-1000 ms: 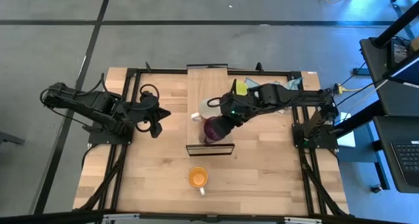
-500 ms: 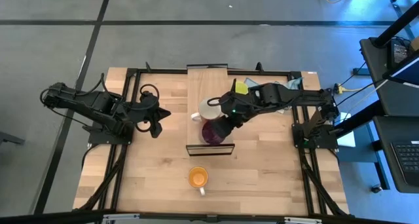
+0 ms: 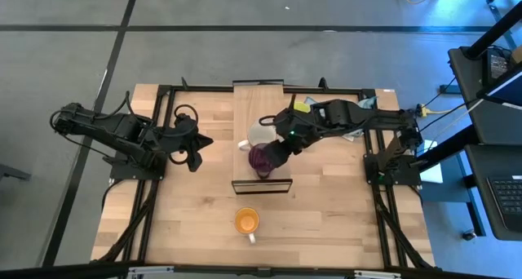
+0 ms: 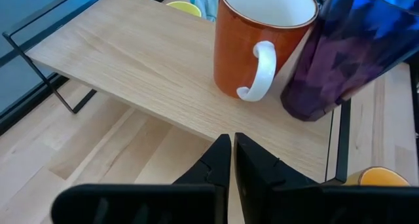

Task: Stack small to large cups/mugs on shelf
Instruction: Put the purple cup on the shelf

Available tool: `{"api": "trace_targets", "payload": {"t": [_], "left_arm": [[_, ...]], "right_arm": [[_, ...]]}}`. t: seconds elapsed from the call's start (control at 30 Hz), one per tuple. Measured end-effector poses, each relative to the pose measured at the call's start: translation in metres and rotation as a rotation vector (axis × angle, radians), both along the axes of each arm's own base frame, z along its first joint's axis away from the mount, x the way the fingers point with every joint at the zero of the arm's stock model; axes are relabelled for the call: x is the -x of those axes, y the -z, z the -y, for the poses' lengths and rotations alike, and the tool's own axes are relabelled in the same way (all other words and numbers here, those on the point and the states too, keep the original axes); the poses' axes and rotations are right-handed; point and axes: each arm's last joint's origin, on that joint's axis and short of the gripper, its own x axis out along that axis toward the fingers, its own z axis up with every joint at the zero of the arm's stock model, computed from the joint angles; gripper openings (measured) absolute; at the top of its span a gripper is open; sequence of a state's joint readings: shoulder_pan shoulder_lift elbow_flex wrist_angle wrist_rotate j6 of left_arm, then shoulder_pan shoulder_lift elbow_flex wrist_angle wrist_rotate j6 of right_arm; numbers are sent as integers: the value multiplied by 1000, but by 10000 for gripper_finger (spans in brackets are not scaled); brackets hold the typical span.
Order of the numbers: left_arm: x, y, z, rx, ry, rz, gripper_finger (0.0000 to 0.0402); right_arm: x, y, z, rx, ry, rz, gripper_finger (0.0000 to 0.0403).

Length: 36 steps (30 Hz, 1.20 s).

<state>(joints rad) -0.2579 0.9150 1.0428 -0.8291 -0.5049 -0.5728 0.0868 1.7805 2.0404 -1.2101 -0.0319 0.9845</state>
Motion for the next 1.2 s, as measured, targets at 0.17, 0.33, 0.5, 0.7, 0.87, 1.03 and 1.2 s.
{"api": "trace_targets", "payload": {"t": [0.17, 0.33, 0.5, 0.7, 0.87, 1.03, 1.2], "left_arm": [[0, 0, 0, 0, 0, 0, 14], [0, 0, 0, 0, 0, 0, 14], [0, 0, 0, 1, 0, 1, 14], [-2, -2, 0, 10, -5, 30, 14], [-5, -2, -7, 68, -13, 36, 14], [-8, -3, -11, 92, -20, 54, 14], [-9, -4, -12, 95, -22, 64, 14]], "right_arm": [[6, -23, 3, 69, 20, 84, 126], [18, -43, 6, 129, 49, 106, 126], [41, -41, 10, 190, 120, -80, 126], [45, -43, 12, 231, 143, -101, 126], [44, -34, 13, 222, 110, -145, 126], [36, -8, 11, 193, 75, -254, 126], [27, 12, 4, 150, 25, -276, 126]]}}
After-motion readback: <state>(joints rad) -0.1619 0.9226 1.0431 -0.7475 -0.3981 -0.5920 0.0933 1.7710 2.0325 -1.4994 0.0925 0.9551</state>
